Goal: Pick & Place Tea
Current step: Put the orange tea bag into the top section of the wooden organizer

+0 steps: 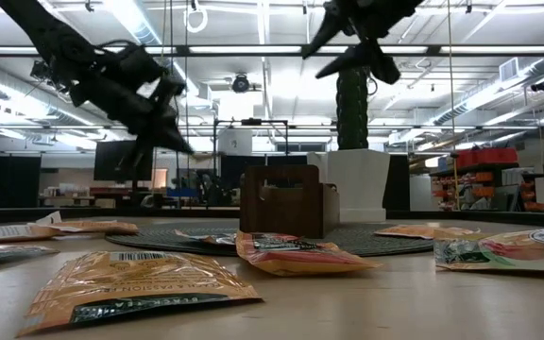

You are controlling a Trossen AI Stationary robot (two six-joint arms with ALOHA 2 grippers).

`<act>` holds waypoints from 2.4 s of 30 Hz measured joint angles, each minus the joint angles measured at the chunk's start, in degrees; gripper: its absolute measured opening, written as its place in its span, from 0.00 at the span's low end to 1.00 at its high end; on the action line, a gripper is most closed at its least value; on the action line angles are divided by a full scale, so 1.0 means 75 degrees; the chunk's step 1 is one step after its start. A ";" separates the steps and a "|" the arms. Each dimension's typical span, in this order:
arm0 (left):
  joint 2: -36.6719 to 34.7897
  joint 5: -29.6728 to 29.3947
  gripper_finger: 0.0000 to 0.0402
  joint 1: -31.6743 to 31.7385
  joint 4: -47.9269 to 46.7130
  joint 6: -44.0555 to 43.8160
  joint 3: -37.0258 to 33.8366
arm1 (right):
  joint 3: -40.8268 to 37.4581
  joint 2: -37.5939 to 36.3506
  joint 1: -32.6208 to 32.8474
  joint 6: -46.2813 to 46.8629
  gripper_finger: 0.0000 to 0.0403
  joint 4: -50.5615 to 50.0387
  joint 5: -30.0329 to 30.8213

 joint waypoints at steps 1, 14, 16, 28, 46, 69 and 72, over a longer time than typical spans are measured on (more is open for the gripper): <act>-0.0089 0.0061 0.00 -0.0036 0.0203 -0.0167 0.0000 | 0.0000 0.0000 -0.0060 0.0068 0.40 0.0139 -0.0001; -0.0216 -0.0175 0.00 -0.1302 0.2737 -0.2095 0.0153 | 0.0003 0.0003 -0.0875 0.1343 0.40 0.1267 -0.0407; -0.0216 -0.0231 0.00 -0.1451 0.2756 -0.2067 0.0338 | 0.0000 0.0003 -0.0963 0.1404 0.40 0.1384 -0.0468; -0.0140 -0.0923 0.00 -0.1926 0.2293 -0.1638 0.1174 | 0.0000 0.0003 -0.1122 0.1472 0.40 0.2188 -0.0587; -0.0140 -0.1284 0.00 -0.2230 0.2229 -0.1582 0.1256 | 0.0325 0.0881 -0.1111 0.1800 0.40 0.3318 -0.0746; -0.0167 -0.1029 0.15 -0.2108 0.2229 -0.0851 0.1252 | 0.0399 0.0836 -0.1137 0.1835 0.01 0.2511 -0.0793; -0.0207 -0.0785 0.20 -0.1934 0.2255 -0.0273 0.1250 | 0.0399 0.0612 -0.1137 0.2055 0.00 0.1879 -0.0806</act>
